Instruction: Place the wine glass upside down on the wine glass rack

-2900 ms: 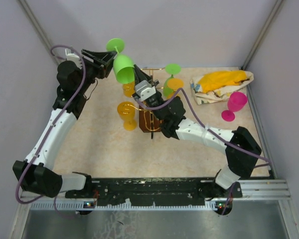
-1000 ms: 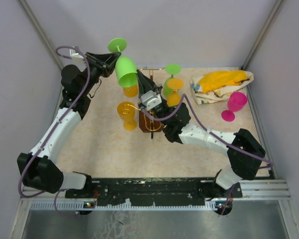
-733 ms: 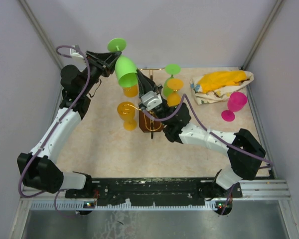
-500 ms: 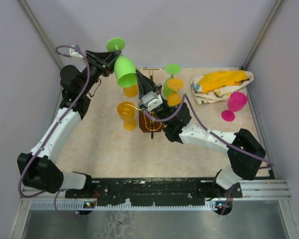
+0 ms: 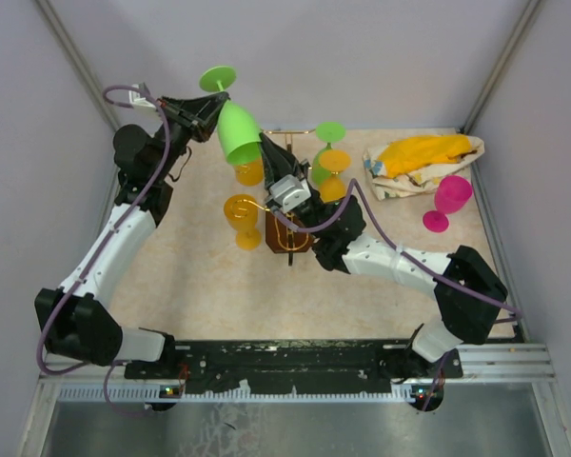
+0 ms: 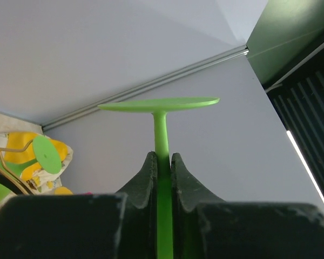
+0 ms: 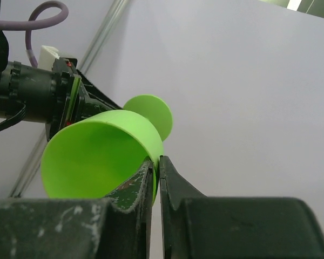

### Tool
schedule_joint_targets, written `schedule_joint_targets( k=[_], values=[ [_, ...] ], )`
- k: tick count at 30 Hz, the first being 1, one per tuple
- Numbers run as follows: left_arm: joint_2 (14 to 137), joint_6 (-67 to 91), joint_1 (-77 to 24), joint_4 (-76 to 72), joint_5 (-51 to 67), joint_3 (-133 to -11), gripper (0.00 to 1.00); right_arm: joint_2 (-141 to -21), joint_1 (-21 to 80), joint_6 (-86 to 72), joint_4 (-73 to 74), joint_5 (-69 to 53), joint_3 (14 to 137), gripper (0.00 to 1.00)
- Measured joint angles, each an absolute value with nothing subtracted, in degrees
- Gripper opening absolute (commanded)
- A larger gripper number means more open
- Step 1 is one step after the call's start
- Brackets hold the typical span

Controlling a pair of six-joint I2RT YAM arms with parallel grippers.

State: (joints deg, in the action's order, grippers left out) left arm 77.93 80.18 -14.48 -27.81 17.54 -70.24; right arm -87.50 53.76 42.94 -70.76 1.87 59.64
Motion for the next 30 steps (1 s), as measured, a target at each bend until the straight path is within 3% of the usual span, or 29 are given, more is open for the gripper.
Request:
schedule_joint_targets(
  k=[4, 11, 20, 30],
  values=[
    [77.97, 79.83, -14.35, -30.41, 17.5, -70.24, 0.02, -87.5, 53.78, 42.85, -70.15, 1.98, 59.61, 0.25],
    [78.02, 74.59, -13.65, -33.65, 19.88, -70.46, 0.0, -87.48, 53.43, 42.89, -68.99, 4.56, 59.37, 0.3],
    [77.95, 64.99, -10.9, -35.57, 20.64, -71.59, 0.0, -85.19, 51.75, 42.87, -66.24, 7.88, 55.24, 0.44],
    [73.69, 41.67, -9.85, -33.26, 26.74, -76.12, 0.02, -78.17, 46.81, 34.79, -48.82, 17.04, 60.12, 0.87]
  ],
)
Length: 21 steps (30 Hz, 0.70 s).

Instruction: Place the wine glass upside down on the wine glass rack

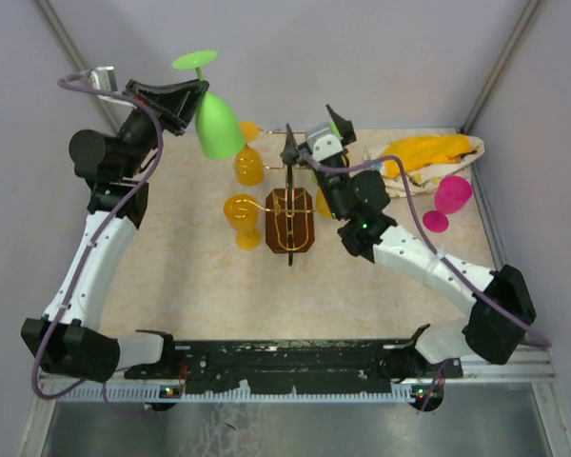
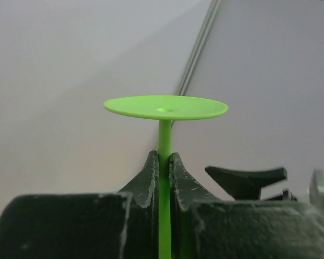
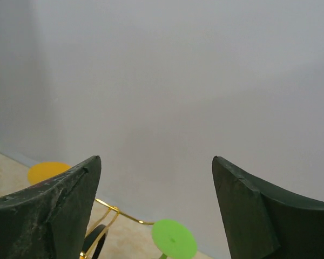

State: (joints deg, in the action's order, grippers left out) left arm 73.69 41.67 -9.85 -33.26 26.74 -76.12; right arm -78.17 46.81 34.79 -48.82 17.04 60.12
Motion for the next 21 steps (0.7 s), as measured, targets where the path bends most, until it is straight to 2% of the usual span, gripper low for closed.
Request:
schedule_joint_targets(
  k=[4, 7, 11, 21],
  values=[
    [69.69, 35.68, -10.15, -34.2, 30.81, -73.25, 0.02, -78.17, 43.35, 28.23, -37.08, 20.4, 68.05, 0.99],
    [66.04, 29.71, -12.4, -34.7, 32.32, -67.64, 0.01, -78.81, 39.42, 21.45, -25.54, 22.2, 76.05, 0.99],
    [63.42, 20.51, -20.64, -33.06, 32.23, -62.04, 0.0, -80.79, 34.81, 14.98, -13.8, 24.25, 85.34, 0.99],
    [59.99, 8.71, -38.54, -31.94, 25.89, -55.57, 0.0, -83.5, 27.57, 6.09, 2.72, 25.93, 89.52, 0.99]
  ],
)
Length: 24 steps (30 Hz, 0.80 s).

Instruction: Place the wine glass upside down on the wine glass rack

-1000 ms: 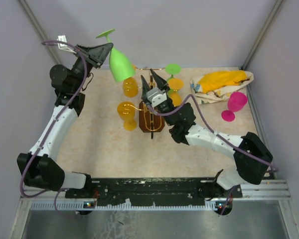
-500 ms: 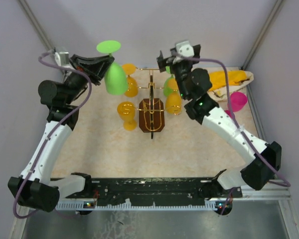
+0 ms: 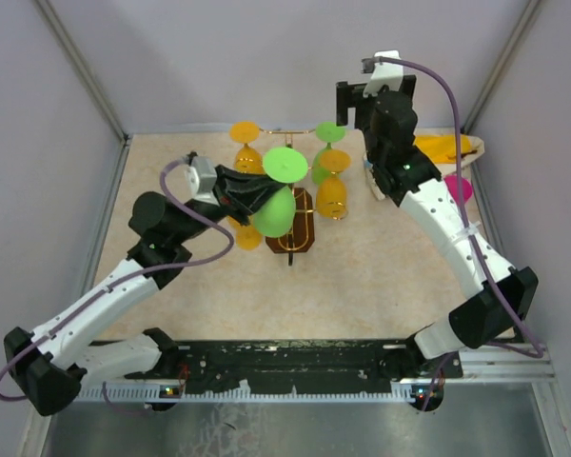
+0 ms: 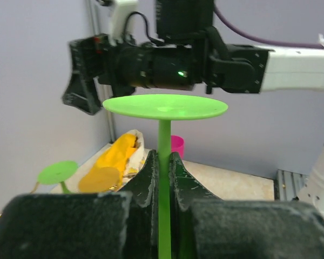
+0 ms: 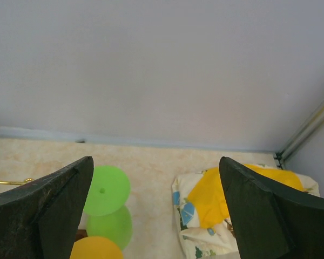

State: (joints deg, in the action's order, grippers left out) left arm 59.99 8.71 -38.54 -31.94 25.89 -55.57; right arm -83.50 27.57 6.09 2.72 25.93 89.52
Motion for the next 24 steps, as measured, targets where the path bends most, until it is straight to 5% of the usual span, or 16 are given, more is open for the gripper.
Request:
schedule_joint_targets(
  k=[13, 24],
  values=[
    [61.41, 2.44, -59.66, -46.26, 7.31, -39.66, 0.0, -83.4, 25.69, 4.82, 5.65, 26.41, 87.24, 0.99],
    [74.98, -0.51, -69.8, -68.84, -13.32, -31.73, 0.0, -81.08, 25.69, 5.48, 5.37, 26.79, 84.42, 0.99]
  ],
)
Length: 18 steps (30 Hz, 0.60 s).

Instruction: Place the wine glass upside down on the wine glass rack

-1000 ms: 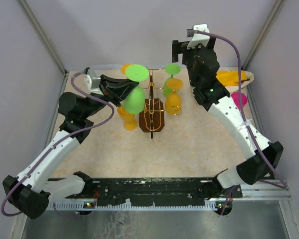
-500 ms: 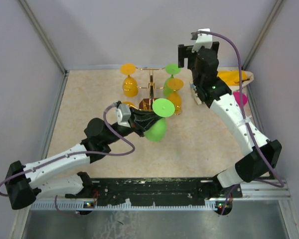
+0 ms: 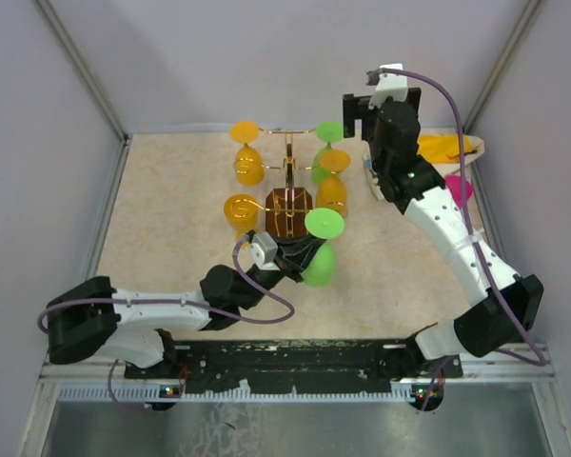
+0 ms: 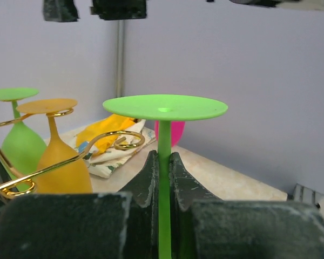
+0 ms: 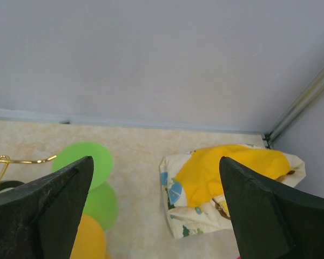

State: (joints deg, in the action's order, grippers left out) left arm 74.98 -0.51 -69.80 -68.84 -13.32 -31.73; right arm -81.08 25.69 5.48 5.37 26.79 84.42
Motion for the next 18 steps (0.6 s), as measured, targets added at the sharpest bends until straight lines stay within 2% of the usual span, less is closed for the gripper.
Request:
schedule_joint_targets(
  k=[9, 18],
  values=[
    [84.12, -2.17, -72.31, -83.72, -25.15, -31.64, 0.0, -78.72, 25.67, 7.57, 4.21, 26.92, 81.21, 0.99],
    [87.39, -3.77, -72.55, -86.26, -30.83, -32.03, 0.0, -78.54, 25.67, 8.58, 2.5, 26.39, 80.23, 0.99]
  ],
)
